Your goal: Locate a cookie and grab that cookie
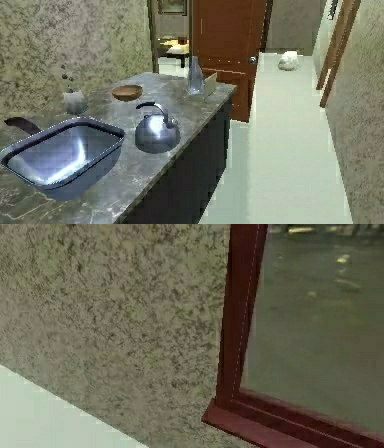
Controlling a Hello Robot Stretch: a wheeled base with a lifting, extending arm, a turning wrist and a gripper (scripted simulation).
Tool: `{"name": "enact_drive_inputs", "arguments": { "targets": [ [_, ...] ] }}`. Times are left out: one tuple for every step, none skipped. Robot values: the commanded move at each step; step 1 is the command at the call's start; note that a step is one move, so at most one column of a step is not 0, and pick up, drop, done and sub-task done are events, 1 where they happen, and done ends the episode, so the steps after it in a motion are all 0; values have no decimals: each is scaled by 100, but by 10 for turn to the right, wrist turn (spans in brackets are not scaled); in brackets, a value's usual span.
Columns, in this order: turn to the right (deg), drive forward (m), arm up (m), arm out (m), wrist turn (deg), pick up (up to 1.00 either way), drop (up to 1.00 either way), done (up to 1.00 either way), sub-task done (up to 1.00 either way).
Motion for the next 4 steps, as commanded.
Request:
{"name": "enact_drive_inputs", "arguments": {
  "targets": [
    [-450,0,0,0,0,0,0,0,0],
    [-450,0,0,0,0,0,0,0,0],
    [-450,0,0,0,0,0,0,0,0],
    [-180,0,0,0,0,0,0,0,0]
  ]
}}
